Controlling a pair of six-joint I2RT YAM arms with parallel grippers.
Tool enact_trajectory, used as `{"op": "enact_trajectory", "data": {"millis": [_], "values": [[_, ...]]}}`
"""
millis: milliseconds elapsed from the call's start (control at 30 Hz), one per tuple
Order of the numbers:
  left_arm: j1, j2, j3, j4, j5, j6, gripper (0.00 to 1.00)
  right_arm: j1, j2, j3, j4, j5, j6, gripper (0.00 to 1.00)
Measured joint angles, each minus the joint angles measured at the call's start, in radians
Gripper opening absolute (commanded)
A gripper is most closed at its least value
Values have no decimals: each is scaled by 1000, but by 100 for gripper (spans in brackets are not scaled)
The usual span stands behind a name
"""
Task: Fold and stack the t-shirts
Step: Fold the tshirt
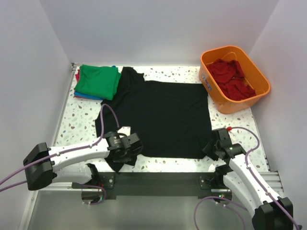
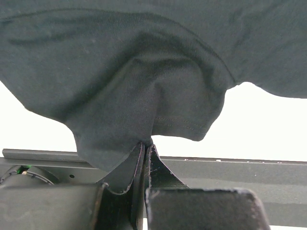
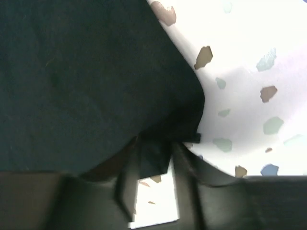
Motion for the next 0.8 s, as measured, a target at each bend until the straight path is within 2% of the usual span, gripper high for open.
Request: {"op": "enact_trajectory", "data": {"millis": [33, 167, 200, 267, 500, 800], "values": [[5, -3, 4, -2, -1, 3, 0, 0, 0, -8, 13, 1, -1, 20], [24, -6, 35, -15, -6, 22, 0, 0, 9, -14, 37, -3, -11, 15], [28, -6, 43, -18, -7, 26, 0, 0, 10, -14, 37, -3, -16, 8], [36, -6, 59, -19, -10, 37, 0, 0, 7, -14, 32, -2, -26, 0], [90, -6, 110, -19, -19, 99, 0, 0, -18, 55, -12, 18, -71, 0], [209, 21, 190, 21, -67, 225, 0, 0, 134, 192, 27, 35, -146, 0]]}}
